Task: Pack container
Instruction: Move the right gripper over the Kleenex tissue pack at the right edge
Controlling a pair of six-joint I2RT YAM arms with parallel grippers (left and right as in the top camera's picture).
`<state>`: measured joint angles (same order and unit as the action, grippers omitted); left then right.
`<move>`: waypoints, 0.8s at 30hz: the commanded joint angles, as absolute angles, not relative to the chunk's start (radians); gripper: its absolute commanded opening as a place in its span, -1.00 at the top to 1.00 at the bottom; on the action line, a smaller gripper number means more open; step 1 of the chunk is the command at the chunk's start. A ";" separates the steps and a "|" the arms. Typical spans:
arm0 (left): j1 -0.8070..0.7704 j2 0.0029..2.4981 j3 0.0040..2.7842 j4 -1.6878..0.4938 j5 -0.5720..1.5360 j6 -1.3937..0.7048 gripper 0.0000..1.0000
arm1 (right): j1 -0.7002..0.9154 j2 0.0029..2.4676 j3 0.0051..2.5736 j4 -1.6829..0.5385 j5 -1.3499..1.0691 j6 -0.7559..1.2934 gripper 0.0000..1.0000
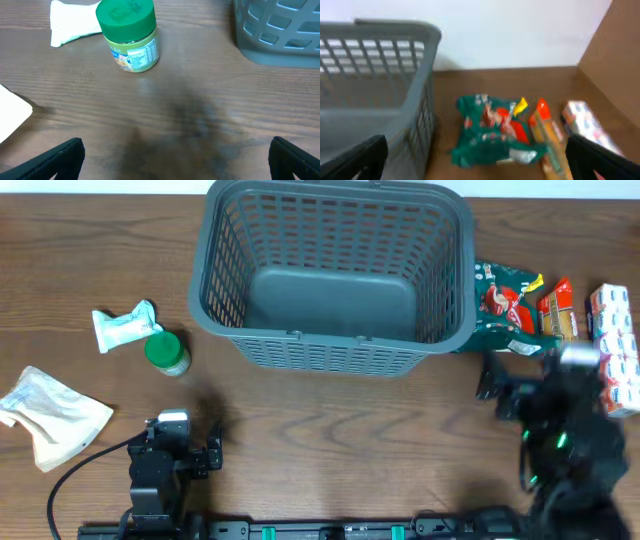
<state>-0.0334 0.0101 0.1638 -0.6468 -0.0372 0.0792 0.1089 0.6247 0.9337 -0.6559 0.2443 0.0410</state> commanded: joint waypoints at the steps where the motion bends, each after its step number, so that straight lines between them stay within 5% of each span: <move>1: -0.027 0.004 0.155 -0.646 -0.060 0.086 -0.97 | 0.072 0.838 1.207 -0.822 0.265 -0.029 -0.99; 11: -0.027 0.004 0.155 -0.646 -0.060 0.086 -0.97 | -0.170 1.326 1.852 -1.288 0.084 -0.123 -0.99; 24: -0.027 0.004 0.155 -0.646 -0.060 0.086 -0.97 | -0.548 1.560 1.905 -1.387 -0.084 -0.157 -0.98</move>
<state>-0.0334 0.0101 0.1638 -0.6460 -0.0376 0.0792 -0.5011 1.5345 1.8900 -1.3758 -0.0456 -0.1432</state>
